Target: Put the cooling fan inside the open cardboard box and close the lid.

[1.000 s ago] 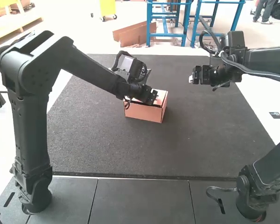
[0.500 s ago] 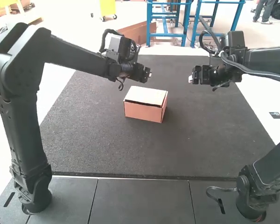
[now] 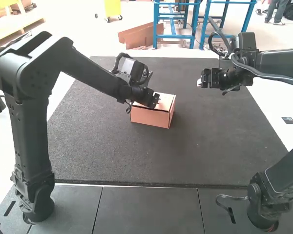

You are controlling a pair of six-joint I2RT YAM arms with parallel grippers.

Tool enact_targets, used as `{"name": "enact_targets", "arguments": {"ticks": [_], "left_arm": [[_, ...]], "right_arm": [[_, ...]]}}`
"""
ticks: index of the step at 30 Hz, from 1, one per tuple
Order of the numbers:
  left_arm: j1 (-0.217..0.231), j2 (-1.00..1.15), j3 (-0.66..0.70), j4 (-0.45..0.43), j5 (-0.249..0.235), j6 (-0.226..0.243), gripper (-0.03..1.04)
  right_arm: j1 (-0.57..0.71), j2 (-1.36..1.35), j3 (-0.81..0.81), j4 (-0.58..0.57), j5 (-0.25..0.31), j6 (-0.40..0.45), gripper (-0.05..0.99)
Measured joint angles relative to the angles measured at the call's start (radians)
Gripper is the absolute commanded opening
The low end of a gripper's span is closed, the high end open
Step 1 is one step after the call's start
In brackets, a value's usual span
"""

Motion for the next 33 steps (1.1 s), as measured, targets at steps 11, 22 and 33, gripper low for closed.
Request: {"name": "enact_targets", "arguments": {"ticks": [11,22,33], "left_arm": [[0.004,-0.004,0.018,-0.053,0.000,0.007,0.97],[0.013,-0.053,0.006,-0.050,0.000,0.006,0.97],[0.111,-0.353,-0.043,0.171,0.003,-0.010,0.97]], "right_arm": [[0.000,0.000,0.000,0.000,0.000,0.000,0.92],[0.000,0.000,0.000,0.003,0.000,0.000,0.92],[-0.014,0.000,0.000,0.219,-0.045,-0.019,0.92]]}}
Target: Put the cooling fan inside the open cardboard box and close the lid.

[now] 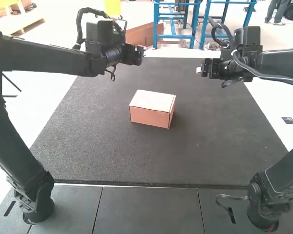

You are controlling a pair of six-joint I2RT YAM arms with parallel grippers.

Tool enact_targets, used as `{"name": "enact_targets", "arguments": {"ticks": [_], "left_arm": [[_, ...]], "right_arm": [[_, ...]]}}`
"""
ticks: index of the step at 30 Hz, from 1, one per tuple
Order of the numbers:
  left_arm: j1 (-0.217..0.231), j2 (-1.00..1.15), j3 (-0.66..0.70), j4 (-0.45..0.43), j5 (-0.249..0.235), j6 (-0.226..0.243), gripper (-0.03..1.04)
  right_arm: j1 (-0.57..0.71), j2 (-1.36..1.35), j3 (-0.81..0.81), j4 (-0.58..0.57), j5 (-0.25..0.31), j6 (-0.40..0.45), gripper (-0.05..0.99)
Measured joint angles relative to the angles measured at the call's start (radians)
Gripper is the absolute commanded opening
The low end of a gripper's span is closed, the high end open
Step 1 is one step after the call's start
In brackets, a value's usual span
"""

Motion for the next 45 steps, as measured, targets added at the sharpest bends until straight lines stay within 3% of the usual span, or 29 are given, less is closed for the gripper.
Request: {"name": "enact_targets", "arguments": {"ticks": [6,10,15,23,28,37,45], "left_arm": [[0.000,-0.086,-0.227,0.259,0.021,-0.002,0.97],[0.000,-0.138,-0.320,0.301,0.031,-0.003,0.97],[0.020,-0.206,-0.392,0.303,0.035,-0.002,0.97],[0.124,-0.367,-0.522,0.298,0.055,-0.002,0.97],[0.165,-0.481,-0.603,0.262,0.065,-0.002,0.97],[0.175,-0.772,-0.861,0.222,0.083,0.039,0.97],[0.175,-1.030,-0.962,0.088,0.103,0.085,0.96]], "right_arm": [[-0.005,-0.039,-0.010,0.146,0.000,0.019,0.92],[-0.032,-0.105,-0.053,0.257,0.008,0.059,0.92],[-0.053,-0.147,-0.121,0.284,0.012,0.077,0.92],[-0.053,-0.277,-0.301,0.322,0.012,0.078,0.92],[-0.053,-0.423,-0.392,0.328,0.012,0.093,0.92],[-0.053,-0.759,-0.595,0.331,0.008,0.104,0.92],[-0.053,-0.982,-0.727,0.323,0.020,0.093,0.92]]}}
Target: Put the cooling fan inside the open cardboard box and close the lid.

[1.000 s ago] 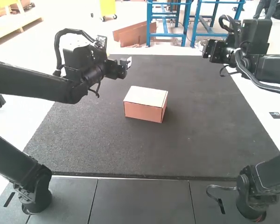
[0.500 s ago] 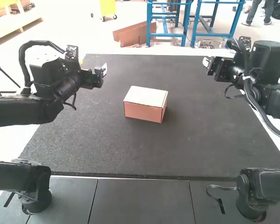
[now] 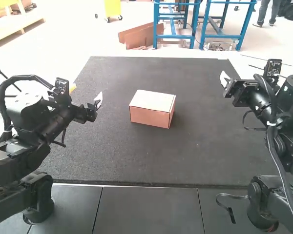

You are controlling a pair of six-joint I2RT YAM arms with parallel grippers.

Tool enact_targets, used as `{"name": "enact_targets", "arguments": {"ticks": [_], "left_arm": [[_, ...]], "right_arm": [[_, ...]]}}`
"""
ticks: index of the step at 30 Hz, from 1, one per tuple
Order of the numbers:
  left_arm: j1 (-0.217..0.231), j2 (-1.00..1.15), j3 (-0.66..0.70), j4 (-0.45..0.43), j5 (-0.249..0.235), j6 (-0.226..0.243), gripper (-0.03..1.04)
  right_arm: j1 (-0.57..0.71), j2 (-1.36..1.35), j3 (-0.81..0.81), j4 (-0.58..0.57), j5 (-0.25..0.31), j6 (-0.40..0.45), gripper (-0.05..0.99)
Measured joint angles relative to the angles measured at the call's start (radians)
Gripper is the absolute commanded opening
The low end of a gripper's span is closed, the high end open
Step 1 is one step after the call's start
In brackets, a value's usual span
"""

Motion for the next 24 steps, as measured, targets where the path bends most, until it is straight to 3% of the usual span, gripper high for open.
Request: {"name": "enact_targets", "arguments": {"ticks": [6,8,13,18,24], "left_arm": [[0.000,-0.182,-0.088,-0.091,0.007,0.008,0.95],[0.007,-0.255,-0.099,-0.156,0.007,0.008,0.95],[0.053,-0.430,-0.099,-0.260,0.007,0.012,0.96],[0.104,-0.483,-0.099,-0.340,0.009,0.022,0.97],[0.155,-0.482,-0.099,-0.446,0.015,0.127,0.96]], "right_arm": [[0.000,-0.141,-0.134,0.024,0.051,-0.033,0.91],[0.000,-0.218,-0.179,0.020,0.065,-0.043,0.91],[0.000,-0.433,-0.263,-0.027,0.080,-0.055,0.91],[-0.001,-0.443,-0.270,-0.064,0.100,-0.091,0.91],[-0.001,-0.443,-0.270,-0.193,0.147,-0.123,0.91]]}}
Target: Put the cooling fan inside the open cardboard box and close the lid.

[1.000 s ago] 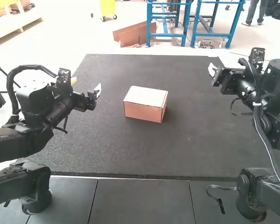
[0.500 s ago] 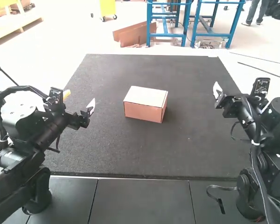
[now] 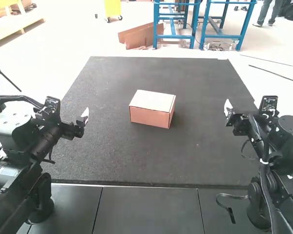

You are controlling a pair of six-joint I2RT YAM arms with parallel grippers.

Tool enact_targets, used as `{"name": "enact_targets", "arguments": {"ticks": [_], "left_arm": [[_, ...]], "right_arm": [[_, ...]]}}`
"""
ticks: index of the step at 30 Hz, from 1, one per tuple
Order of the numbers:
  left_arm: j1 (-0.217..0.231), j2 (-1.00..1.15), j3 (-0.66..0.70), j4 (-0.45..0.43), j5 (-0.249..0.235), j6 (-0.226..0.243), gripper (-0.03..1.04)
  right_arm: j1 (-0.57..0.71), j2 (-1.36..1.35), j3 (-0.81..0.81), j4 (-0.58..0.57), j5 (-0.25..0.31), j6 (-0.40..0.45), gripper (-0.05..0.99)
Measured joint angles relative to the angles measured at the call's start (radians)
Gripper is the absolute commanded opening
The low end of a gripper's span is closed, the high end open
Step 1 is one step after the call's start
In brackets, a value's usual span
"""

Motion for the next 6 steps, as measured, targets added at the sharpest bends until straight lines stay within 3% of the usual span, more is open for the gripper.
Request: {"name": "enact_targets", "arguments": {"ticks": [3,6], "left_arm": [[0.003,0.000,0.000,-0.009,0.004,0.039,0.96],[0.003,0.000,0.000,0.008,0.011,0.048,0.96]], "right_arm": [[0.002,0.000,0.000,-0.070,0.011,-0.004,0.91],[0.024,0.000,0.000,-0.100,0.019,-0.016,0.91]]}}
